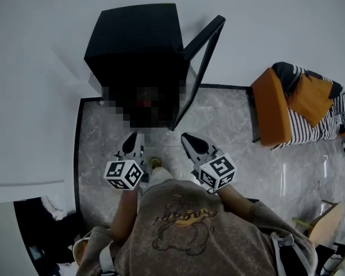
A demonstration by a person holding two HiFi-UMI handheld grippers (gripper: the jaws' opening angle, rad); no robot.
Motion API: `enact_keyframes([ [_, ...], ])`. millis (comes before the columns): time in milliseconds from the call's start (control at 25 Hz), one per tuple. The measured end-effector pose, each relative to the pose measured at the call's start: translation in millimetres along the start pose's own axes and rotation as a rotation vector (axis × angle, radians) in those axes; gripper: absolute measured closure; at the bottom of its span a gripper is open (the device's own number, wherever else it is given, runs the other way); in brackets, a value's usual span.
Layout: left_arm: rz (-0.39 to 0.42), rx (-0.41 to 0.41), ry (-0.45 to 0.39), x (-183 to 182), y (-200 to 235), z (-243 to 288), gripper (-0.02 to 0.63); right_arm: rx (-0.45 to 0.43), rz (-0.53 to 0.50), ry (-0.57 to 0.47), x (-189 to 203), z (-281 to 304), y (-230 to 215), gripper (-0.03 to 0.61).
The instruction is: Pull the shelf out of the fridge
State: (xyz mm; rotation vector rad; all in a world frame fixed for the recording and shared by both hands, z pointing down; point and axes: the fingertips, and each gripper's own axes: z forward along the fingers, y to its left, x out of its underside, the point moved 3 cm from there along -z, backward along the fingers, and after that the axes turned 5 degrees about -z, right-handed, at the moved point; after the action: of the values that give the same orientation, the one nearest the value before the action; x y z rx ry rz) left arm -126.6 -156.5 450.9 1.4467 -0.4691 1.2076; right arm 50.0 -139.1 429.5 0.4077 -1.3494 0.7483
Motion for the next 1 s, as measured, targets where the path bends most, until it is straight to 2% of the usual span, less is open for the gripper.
enact_keyframes([
  [360, -0.044, 0.010, 0.020, -12.9, 23.2, 24.4, 0.607, 0.027, 0.015, -0.010, -5.3, 28.4, -9.9, 0.557],
  [560, -0.116, 0.021, 0.008, -20.0, 38.2, 37.5, 0.607, 0.044, 0.019, -0.019, -8.9, 41.3, -15.8, 0.557],
  [1000, -0.154, 0.032, 0.010, -25.5, 59.1, 58.9, 0.607, 0.060, 0.026, -0.017, -11.3, 60.1, -21.7, 0.557],
])
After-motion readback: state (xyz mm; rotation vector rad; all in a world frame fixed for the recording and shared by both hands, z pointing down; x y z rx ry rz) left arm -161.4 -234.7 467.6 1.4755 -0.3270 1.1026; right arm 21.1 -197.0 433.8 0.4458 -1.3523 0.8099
